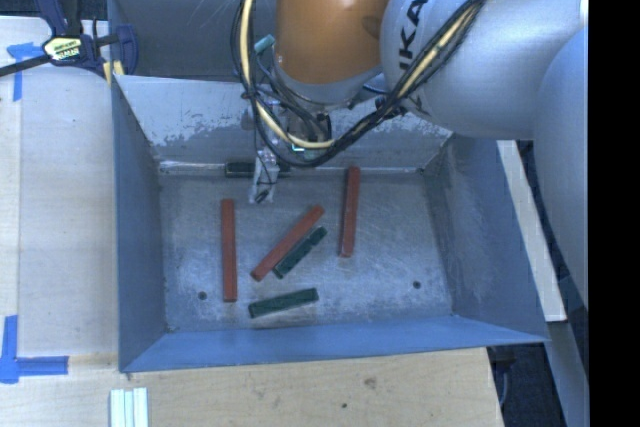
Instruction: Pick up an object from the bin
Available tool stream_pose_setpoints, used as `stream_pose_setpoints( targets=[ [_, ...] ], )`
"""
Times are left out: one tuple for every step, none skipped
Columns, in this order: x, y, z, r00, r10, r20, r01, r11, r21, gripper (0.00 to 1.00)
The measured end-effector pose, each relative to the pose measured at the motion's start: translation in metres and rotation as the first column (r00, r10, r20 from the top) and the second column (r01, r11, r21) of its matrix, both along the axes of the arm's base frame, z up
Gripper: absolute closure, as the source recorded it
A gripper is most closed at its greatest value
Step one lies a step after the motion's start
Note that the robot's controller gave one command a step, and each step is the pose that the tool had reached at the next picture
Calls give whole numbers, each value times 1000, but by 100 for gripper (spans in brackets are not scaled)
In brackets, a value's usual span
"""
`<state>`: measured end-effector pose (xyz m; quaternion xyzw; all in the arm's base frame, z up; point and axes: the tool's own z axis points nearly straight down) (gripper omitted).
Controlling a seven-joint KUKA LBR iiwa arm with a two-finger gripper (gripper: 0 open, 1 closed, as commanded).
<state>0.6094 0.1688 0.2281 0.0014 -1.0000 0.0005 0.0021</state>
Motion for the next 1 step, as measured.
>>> stream_pose_setpoints(
  targets=[
    [-17, -32, -162, 1000, -18, 0, 18, 1000, 0, 0]
  ],
)
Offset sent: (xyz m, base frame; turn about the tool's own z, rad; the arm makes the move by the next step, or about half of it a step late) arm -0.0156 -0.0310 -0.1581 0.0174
